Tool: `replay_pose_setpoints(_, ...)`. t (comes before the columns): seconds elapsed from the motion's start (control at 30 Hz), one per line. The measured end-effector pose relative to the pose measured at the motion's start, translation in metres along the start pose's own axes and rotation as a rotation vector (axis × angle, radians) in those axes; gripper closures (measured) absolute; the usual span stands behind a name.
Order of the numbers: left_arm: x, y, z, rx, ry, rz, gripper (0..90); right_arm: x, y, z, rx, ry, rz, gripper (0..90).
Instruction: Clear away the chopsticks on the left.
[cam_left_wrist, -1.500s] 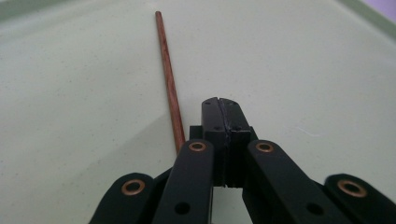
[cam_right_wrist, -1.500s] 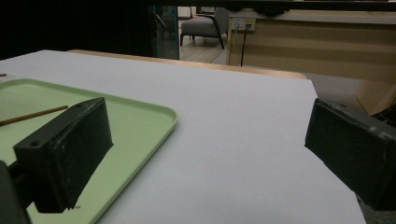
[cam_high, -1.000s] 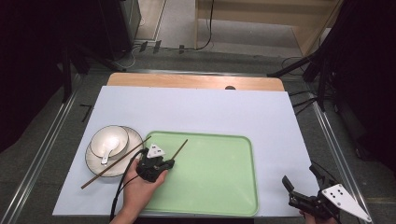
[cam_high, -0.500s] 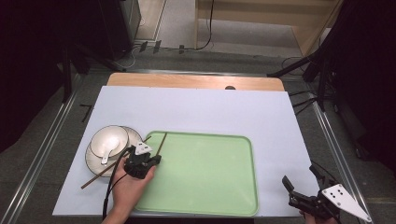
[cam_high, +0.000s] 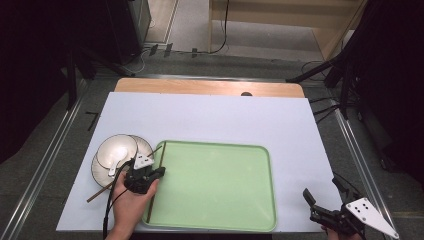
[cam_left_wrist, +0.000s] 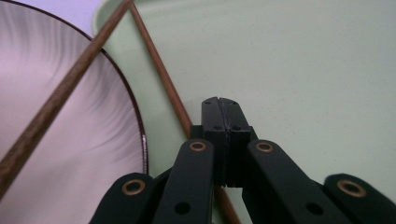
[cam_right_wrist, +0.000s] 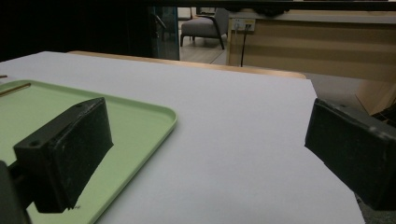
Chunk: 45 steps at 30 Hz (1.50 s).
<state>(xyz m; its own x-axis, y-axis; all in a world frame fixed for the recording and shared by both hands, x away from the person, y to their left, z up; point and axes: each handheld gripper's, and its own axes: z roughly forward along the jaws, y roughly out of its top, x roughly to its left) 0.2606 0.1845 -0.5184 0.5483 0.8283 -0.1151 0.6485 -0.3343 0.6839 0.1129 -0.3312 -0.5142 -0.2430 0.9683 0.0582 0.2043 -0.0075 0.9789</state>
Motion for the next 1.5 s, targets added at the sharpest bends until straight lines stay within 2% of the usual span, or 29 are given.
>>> replay_pose_setpoints(0.07, 0.001, -0.001, 0.002, -0.003, -0.026, 0.0, 90.0, 0.0, 0.0, 0.0, 0.0, 0.001, -0.001, 0.8)
replay_pose_setpoints(0.43, 0.003, -0.002, 0.0, -0.02, -0.064, -0.011, 85.8, 0.0, 0.0, 0.0, 0.0, 0.0, 0.0, 0.8)
replay_pose_setpoints(0.8, 0.002, -0.004, -0.008, -0.049, -0.079, 0.0, 80.5, 0.001, 0.0, 0.001, 0.001, 0.0, 0.001, 0.8)
replay_pose_setpoints(0.93, 0.001, -0.005, -0.017, -0.075, -0.096, 0.018, 78.6, 0.001, 0.0, 0.001, 0.002, 0.0, -0.001, 0.8)
replay_pose_setpoints(1.03, 0.003, -0.008, -0.026, -0.098, -0.097, 0.023, 72.8, 0.001, 0.0, 0.001, 0.002, 0.0, 0.001, 0.8)
replay_pose_setpoints(1.1, 0.007, -0.012, -0.038, -0.122, -0.109, 0.018, 70.5, 0.001, 0.0, 0.001, 0.002, 0.002, 0.003, 0.8)
replay_pose_setpoints(1.13, 0.007, -0.012, -0.038, -0.122, -0.109, 0.018, 69.7, 0.001, 0.0, 0.001, 0.002, 0.002, 0.003, 0.8)
replay_pose_setpoints(1.33, 0.019, -0.025, -0.063, -0.163, -0.114, 0.037, 67.3, 0.002, 0.0, 0.002, 0.005, 0.003, -0.005, 0.8)
replay_pose_setpoints(1.37, 0.023, -0.029, -0.071, -0.175, -0.109, 0.043, 67.1, 0.001, 0.0, 0.002, 0.006, 0.003, -0.005, 0.8)
replay_pose_setpoints(1.4, 0.023, -0.029, -0.071, -0.175, -0.109, 0.043, 67.0, 0.001, -0.001, 0.002, 0.008, 0.001, -0.002, 0.8)
replay_pose_setpoints(1.5, 0.03, -0.035, -0.085, -0.19, -0.097, 0.054, 67.0, 0.0, -0.001, 0.002, 0.008, -0.001, 0.001, 0.8)
